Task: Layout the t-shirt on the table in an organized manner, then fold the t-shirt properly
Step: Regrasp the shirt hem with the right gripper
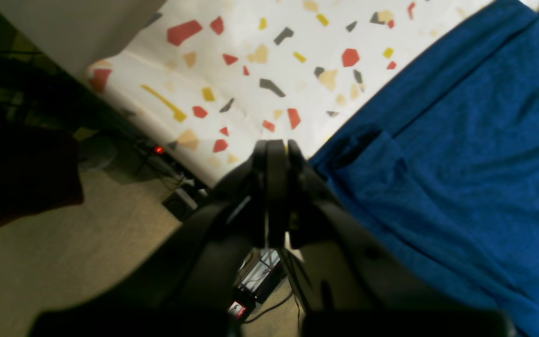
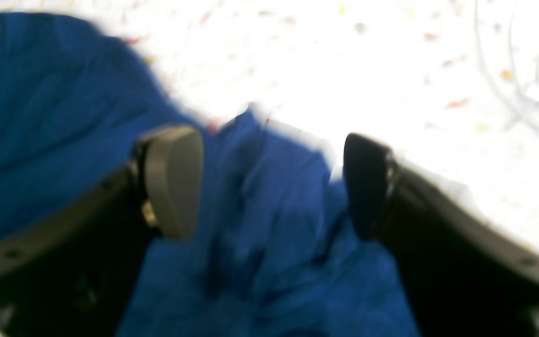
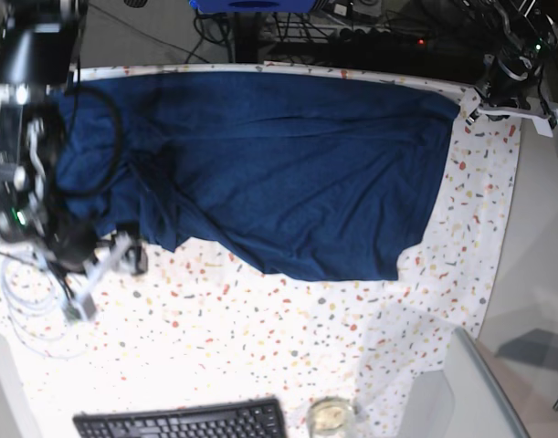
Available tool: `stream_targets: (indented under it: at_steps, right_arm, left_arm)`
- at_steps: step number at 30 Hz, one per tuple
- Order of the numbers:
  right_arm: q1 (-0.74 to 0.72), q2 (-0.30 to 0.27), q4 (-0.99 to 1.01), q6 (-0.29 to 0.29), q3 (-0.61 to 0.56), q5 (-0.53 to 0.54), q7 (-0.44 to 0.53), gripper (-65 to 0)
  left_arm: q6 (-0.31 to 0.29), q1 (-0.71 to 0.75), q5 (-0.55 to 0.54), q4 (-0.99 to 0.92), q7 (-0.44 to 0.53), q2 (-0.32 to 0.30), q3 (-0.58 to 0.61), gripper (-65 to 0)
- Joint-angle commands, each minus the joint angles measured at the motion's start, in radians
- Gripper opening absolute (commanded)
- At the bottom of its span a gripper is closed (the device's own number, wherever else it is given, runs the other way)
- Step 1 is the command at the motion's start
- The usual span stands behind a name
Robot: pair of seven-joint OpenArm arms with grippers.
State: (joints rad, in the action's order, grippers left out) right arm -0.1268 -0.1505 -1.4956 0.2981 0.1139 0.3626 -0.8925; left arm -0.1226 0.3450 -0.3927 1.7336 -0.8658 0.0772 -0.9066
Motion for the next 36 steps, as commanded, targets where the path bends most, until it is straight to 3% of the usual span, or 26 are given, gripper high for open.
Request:
stream_targets:
  at_steps: [1,7,15,17,20,21,24,26,31,36]
  right_arm:
    - [-0.052,-0.002,0.059,0.003,-0.021,-0.004,0.003,-21.0]
    - [-0.244,-0.002,0.474,0.003,-0.150,-0.076,0.131,-21.0]
    - [-0.293,-0.001,0.665,0.002,-0.193,-0.089,0.260,-23.7]
    - [-0.293,-0.001,0.665,0.005,-0.188,-0.087,0.258,-34.2]
    - [-0.293,-0.001,0.665,0.005,-0.185,-0.084,0.256,-60.2]
    - [-0.294,-0.002,0.665,0.005,-0.184,-0.084,0.255,-65.0]
    - [-0.296,-0.007,0.616,0.005,-0.184,-0.084,0.229,-62.3]
    - [-0.285,-0.011,0.527,0.005,-0.171,-0.084,0.209,-64.8]
    - [-0.261,-0.025,0.298,0.003,-0.049,-0.087,0.112,-65.0]
    - [-0.259,-0.027,0.155,0.005,0.002,-0.084,0.002,-65.0]
  left_arm:
    - [-0.002,0.004,-0.005,0.021,0.015,-0.007,-0.003,-65.0]
    - [-0.002,0.010,-0.005,0.021,0.015,-0.007,-0.003,-65.0]
    - [-0.002,0.006,-0.005,0.018,0.015,-0.007,-0.003,-65.0]
    - [-0.002,0.004,-0.005,0.016,0.015,-0.007,-0.003,-65.0]
    - [-0.002,0.001,-0.005,0.016,0.015,-0.007,-0.003,-65.0]
    - [-0.002,0.001,-0.005,0.016,0.015,-0.007,-0.003,-65.0]
    - [-0.002,-0.001,-0.005,0.016,0.015,-0.007,-0.003,-65.0]
    - [-0.002,-0.001,-0.005,0.016,0.015,-0.007,-0.003,-65.0]
    - [-0.002,-0.001,-0.005,0.016,0.015,-0.007,-0.003,-65.0]
    - [-0.002,-0.002,-0.005,0.015,0.015,-0.007,-0.003,-65.0]
